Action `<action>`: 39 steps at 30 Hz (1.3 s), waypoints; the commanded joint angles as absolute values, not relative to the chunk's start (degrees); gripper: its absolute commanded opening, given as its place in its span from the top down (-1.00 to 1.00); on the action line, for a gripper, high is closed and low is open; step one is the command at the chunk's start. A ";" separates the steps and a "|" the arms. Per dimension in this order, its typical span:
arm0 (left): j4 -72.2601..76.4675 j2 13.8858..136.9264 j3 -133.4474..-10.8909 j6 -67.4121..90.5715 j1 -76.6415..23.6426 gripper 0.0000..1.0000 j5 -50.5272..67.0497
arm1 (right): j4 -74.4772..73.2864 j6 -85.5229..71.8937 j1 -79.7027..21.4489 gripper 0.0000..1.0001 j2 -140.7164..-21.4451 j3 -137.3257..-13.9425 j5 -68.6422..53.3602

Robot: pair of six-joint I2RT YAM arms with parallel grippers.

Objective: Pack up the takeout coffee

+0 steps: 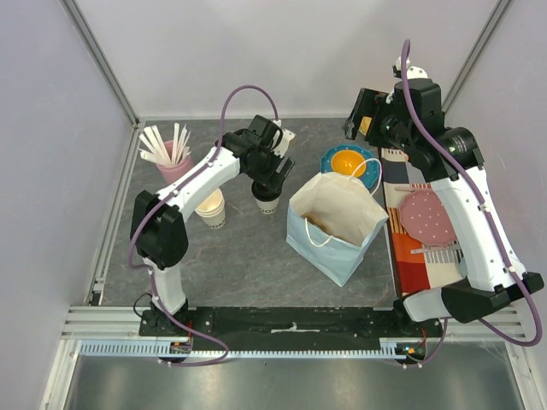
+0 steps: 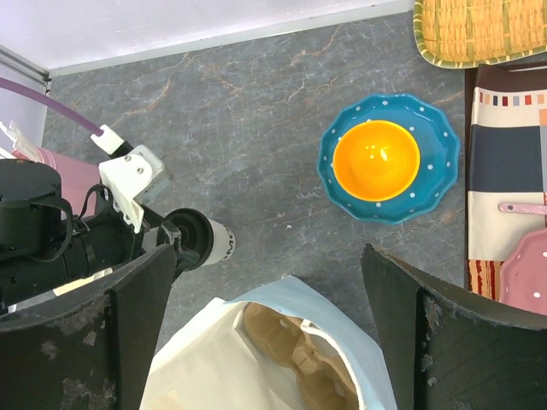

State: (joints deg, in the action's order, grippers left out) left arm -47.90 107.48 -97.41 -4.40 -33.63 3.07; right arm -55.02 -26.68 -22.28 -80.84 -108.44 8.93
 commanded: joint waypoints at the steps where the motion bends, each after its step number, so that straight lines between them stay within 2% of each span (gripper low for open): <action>1: -47.46 108.37 -98.09 -5.18 -33.66 -0.66 4.04 | -55.72 -25.75 -22.15 -0.96 -79.37 -109.07 9.84; 12: -47.37 108.90 -97.04 -5.45 -34.36 -0.57 1.86 | -55.99 -25.49 -22.15 -0.96 -79.10 -109.34 10.02; 22: -45.35 106.35 -94.48 -5.19 -35.60 -0.71 -1.67 | -56.16 -25.49 -22.24 -0.96 -78.66 -108.81 9.58; 30: -45.52 104.59 -97.56 -5.10 -35.60 -0.72 -1.23 | -56.07 -25.66 -22.06 -0.96 -78.31 -108.19 8.70; 39: -46.41 102.39 -97.30 -4.22 -35.60 -0.89 -0.26 | -56.16 -25.75 -22.15 -0.96 -78.57 -108.02 7.82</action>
